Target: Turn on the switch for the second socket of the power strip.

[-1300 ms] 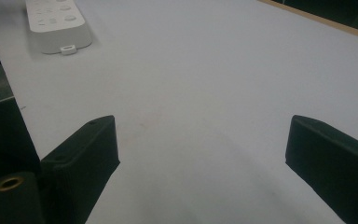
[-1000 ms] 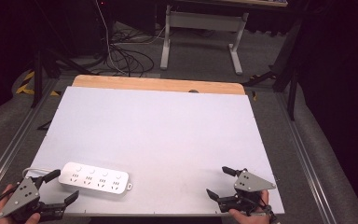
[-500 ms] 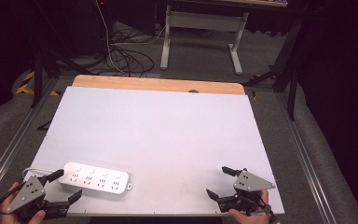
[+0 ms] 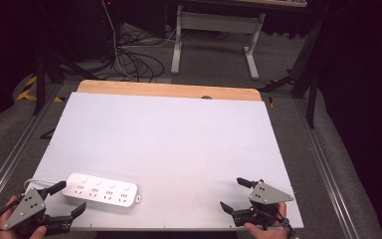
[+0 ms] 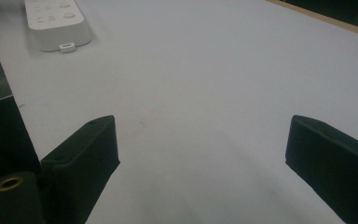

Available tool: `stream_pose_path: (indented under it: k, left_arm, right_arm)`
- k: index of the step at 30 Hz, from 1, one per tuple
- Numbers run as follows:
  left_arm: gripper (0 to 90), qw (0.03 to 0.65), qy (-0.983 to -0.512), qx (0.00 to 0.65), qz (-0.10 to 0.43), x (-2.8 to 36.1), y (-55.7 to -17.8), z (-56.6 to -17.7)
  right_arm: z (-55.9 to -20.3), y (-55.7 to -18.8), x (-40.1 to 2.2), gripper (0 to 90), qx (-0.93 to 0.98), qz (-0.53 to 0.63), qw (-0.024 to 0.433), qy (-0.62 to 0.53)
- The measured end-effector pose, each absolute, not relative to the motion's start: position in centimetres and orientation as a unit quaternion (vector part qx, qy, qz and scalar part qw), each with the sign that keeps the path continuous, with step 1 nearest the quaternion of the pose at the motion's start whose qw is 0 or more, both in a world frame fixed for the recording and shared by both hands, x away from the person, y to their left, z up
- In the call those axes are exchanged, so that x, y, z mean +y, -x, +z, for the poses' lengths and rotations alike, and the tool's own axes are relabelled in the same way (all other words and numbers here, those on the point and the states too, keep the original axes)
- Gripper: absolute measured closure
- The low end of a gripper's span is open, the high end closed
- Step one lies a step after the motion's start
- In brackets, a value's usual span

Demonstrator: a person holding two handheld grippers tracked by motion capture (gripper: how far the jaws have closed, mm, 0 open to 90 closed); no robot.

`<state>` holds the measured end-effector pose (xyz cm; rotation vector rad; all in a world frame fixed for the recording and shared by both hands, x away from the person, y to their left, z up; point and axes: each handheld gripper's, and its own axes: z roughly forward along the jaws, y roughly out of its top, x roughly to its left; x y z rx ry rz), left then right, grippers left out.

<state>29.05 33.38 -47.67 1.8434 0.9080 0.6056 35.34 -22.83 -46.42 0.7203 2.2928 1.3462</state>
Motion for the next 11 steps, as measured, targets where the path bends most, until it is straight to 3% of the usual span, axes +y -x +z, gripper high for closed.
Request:
stream_pose_path:
  k: [11]
  left_arm:
    - [8.7,0.483,-0.751,0.375,0.249,33.56,-29.0,-47.67]
  right_arm:
    - [-46.42,-35.36,-22.82,9.8,0.817,0.479,0.192,-0.256]
